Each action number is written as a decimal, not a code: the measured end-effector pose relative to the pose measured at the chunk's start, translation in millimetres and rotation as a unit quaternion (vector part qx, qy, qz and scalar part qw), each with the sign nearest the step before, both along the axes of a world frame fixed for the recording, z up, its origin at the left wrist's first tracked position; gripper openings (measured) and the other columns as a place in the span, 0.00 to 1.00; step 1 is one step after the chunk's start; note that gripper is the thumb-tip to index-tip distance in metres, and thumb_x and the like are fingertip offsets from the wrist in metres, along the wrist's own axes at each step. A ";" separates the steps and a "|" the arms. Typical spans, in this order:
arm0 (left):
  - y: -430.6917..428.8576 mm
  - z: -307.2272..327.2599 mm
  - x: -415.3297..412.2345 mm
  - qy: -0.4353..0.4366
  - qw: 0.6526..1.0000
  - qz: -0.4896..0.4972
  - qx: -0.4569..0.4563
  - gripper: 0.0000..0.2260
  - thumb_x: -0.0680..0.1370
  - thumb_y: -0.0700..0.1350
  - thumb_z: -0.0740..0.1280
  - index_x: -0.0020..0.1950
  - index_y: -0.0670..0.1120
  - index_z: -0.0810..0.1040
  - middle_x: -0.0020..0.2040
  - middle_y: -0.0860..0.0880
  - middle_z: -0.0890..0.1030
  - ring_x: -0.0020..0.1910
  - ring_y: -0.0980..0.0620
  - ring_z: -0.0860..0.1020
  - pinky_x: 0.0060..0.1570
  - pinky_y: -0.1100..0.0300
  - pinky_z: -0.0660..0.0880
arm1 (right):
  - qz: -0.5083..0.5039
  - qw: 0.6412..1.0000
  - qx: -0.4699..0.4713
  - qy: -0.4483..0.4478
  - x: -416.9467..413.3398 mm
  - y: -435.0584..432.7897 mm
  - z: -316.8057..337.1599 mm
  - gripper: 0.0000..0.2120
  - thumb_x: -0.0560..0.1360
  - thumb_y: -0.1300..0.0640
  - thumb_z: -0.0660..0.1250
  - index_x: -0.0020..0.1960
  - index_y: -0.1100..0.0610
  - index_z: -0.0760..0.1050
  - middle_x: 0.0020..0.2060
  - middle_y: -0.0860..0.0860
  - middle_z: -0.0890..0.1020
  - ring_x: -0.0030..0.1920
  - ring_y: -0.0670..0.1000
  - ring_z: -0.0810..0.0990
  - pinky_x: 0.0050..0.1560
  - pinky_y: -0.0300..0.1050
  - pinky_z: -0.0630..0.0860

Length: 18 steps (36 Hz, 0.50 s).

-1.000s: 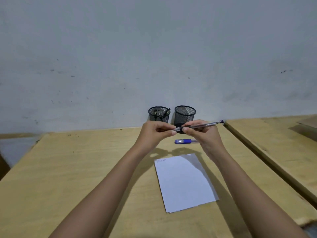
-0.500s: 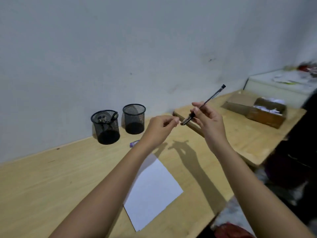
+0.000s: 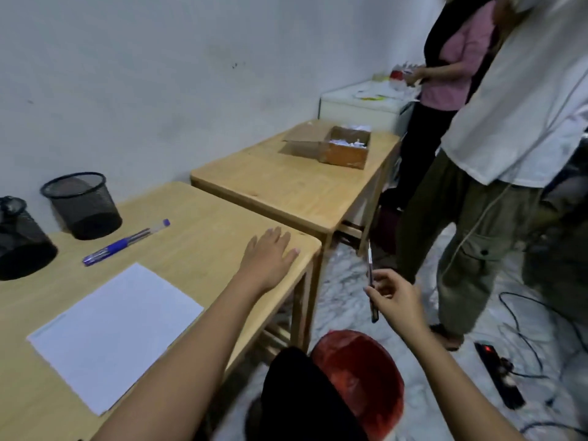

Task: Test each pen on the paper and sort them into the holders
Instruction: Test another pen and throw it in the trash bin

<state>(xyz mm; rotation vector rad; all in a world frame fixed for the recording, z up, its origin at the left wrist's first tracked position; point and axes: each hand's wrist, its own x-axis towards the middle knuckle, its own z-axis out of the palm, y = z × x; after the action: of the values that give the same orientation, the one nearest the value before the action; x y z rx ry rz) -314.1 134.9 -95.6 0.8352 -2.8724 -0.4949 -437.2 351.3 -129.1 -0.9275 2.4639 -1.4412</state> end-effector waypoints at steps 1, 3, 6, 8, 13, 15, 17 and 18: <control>0.4 -1.9 -3.8 -0.003 1.000 0.011 -0.005 0.25 0.81 0.57 0.48 0.76 0.49 0.55 0.78 0.48 0.52 0.77 0.49 0.48 0.75 0.47 0.47 | -0.004 1.000 0.024 -0.020 -5.0 4.4 -17.2 0.09 0.71 0.62 0.71 0.48 0.52 0.75 0.33 0.50 0.78 0.35 0.46 0.78 0.34 0.34 0.72; 0.9 -4.1 -7.9 -0.010 0.999 0.026 -0.019 0.25 0.81 0.58 0.47 0.76 0.50 0.54 0.78 0.49 0.52 0.77 0.50 0.48 0.75 0.47 0.46 | -0.011 0.997 0.067 -0.047 -13.9 11.5 -50.6 0.09 0.70 0.63 0.71 0.45 0.52 0.74 0.31 0.48 0.77 0.34 0.46 0.77 0.35 0.39 0.71; -0.1 -2.8 -9.6 -0.014 0.999 0.031 -0.040 0.25 0.81 0.59 0.46 0.76 0.51 0.53 0.78 0.50 0.51 0.77 0.51 0.48 0.74 0.49 0.46 | -0.018 0.989 0.120 -0.078 -24.5 19.7 -96.0 0.08 0.68 0.64 0.72 0.43 0.54 0.77 0.31 0.51 0.79 0.34 0.52 0.78 0.40 0.44 0.73; 1.3 -1.9 -9.6 -0.017 0.998 0.033 -0.043 0.25 0.81 0.58 0.46 0.77 0.51 0.52 0.78 0.50 0.51 0.77 0.51 0.48 0.74 0.49 0.46 | -0.012 0.981 0.169 -0.100 -29.5 23.2 -123.4 0.06 0.68 0.63 0.72 0.45 0.57 0.80 0.35 0.57 0.83 0.37 0.56 0.80 0.40 0.45 0.74; 5.2 -3.7 -11.6 -0.031 0.998 0.045 -0.041 0.25 0.81 0.58 0.46 0.77 0.52 0.52 0.78 0.51 0.51 0.77 0.52 0.48 0.75 0.50 0.46 | -0.011 0.954 0.259 -0.152 -34.4 32.2 -180.9 0.08 0.69 0.63 0.71 0.48 0.62 0.80 0.42 0.61 0.84 0.45 0.59 0.82 0.37 0.38 0.68; 2.6 -5.7 -12.6 -0.034 0.997 0.046 -0.042 0.25 0.81 0.59 0.46 0.76 0.53 0.52 0.78 0.52 0.51 0.77 0.53 0.48 0.74 0.51 0.46 | -0.017 0.944 0.287 -0.163 -38.9 33.2 -195.7 0.06 0.69 0.63 0.69 0.46 0.63 0.80 0.43 0.62 0.84 0.48 0.61 0.81 0.44 0.43 0.70; 0.1 -7.1 -14.0 -0.034 0.998 0.046 -0.041 0.25 0.80 0.59 0.47 0.76 0.54 0.53 0.78 0.53 0.51 0.77 0.54 0.48 0.74 0.51 0.47 | -0.025 0.936 0.303 -0.175 -44.1 32.3 -205.2 0.06 0.70 0.62 0.68 0.45 0.63 0.80 0.42 0.62 0.83 0.48 0.62 0.81 0.45 0.45 0.72; -0.6 -7.4 -15.0 -0.034 0.998 0.046 -0.037 0.25 0.80 0.59 0.47 0.76 0.54 0.53 0.78 0.53 0.52 0.77 0.54 0.48 0.74 0.51 0.47 | -0.028 0.934 0.307 -0.180 -47.0 31.0 -208.1 0.06 0.70 0.62 0.68 0.45 0.63 0.80 0.43 0.63 0.83 0.48 0.62 0.81 0.45 0.45 0.72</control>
<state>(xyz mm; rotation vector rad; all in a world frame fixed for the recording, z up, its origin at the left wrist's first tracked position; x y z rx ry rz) -329.1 134.3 -103.0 0.9863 -2.8770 -0.3547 -484.1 382.3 -337.2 -0.4182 2.4180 -0.6741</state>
